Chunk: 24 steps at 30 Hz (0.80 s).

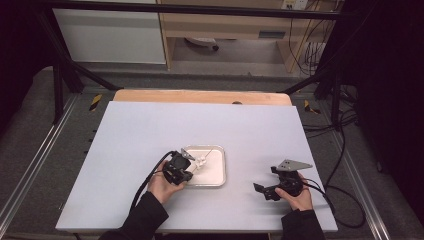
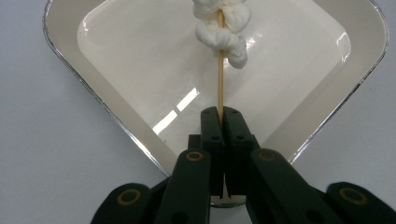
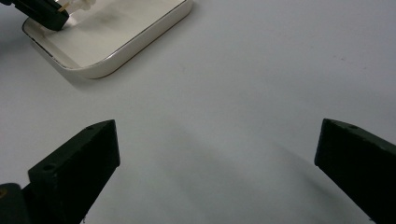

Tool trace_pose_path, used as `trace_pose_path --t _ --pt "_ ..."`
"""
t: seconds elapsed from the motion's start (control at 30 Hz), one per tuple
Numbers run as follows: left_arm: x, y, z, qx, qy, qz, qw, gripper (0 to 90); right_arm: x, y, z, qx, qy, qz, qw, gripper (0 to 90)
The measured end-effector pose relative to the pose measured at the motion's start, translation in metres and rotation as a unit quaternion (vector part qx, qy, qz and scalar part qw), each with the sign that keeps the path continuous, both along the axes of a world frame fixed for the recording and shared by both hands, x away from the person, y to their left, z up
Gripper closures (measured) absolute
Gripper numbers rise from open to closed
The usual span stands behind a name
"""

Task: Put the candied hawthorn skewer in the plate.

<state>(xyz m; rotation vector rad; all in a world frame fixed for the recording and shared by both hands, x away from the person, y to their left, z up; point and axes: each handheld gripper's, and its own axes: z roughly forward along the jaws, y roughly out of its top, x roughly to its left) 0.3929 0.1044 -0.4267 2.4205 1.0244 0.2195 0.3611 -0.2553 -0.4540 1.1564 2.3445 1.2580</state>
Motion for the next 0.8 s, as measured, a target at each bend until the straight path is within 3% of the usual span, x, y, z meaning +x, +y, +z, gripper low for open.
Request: trace_pose_path --t 0.13,0.33,0.57,0.8 --pt "0.000 0.000 0.000 -0.001 -0.002 -0.002 1.0000 85.7 0.000 0.000 0.000 0.000 0.000 0.000 1.0000 0.6" --pt "0.000 0.005 0.004 -0.013 -0.014 -0.008 0.9998 74.5 0.000 0.000 0.000 0.001 0.001 0.000 1.0000 0.6" --pt "-0.002 0.019 0.015 -0.040 -0.055 -0.022 0.9974 48.9 0.000 -0.001 0.001 0.001 -0.001 -0.001 1.0000 0.6" --pt "-0.007 0.038 0.022 -0.051 -0.072 -0.026 0.9957 25.5 0.000 -0.002 0.002 0.003 -0.002 -0.003 1.0000 0.6"
